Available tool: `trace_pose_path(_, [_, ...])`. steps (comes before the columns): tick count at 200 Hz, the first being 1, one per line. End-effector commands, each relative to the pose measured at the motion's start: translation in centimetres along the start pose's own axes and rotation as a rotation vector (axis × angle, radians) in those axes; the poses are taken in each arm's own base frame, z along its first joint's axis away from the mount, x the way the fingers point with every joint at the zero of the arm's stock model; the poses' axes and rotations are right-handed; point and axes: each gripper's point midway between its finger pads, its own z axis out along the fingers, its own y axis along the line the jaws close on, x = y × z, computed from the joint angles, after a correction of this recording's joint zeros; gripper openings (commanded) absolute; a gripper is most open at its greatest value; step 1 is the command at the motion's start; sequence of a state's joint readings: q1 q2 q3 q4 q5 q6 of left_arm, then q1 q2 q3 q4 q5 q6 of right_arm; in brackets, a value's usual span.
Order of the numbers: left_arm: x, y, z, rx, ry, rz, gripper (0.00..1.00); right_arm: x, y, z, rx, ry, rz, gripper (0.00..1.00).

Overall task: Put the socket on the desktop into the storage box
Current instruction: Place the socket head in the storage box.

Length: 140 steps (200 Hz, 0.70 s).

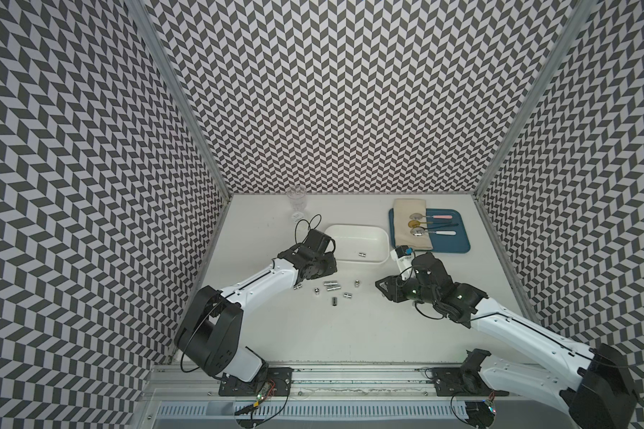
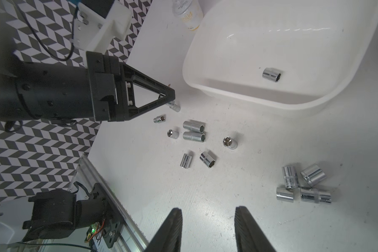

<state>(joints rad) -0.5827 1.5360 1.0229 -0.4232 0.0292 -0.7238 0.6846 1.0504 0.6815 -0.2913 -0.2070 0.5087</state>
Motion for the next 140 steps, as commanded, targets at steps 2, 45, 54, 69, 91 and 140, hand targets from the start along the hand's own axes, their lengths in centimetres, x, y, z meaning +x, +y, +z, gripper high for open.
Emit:
trace_pose_path(2, [-1.4, -2.4, 0.6, 0.039, -0.017, 0.040, 0.00, -0.9, -0.2, -1.2, -0.004, -0.035, 0.008, 0.43])
trace_pose_path(45, [-3.2, -4.9, 3.0, 0.065, -0.011, 0.058, 0.00, -0.9, -1.2, -2.3, 0.013, -0.063, 0.038, 0.44])
trace_pose_path(54, [-3.5, -5.3, 3.7, 0.066, -0.006, 0.063, 0.00, -0.8, -1.3, -2.4, 0.015, -0.066, 0.040, 0.44])
trace_pose_path(69, [-4.0, -5.8, 4.7, 0.066, 0.004, 0.069, 0.00, -0.7, -1.4, -2.6, 0.018, -0.071, 0.046, 0.44])
trace_pose_path(91, [-4.4, -6.3, 6.0, 0.066, 0.012, 0.075, 0.00, -0.3, -1.8, -2.7, 0.024, -0.074, 0.056, 0.44])
trace_pose_path(140, [-4.5, -6.3, 9.0, 0.035, 0.047, 0.102, 0.00, -0.2, -2.2, -2.9, 0.043, -0.079, 0.057, 0.44])
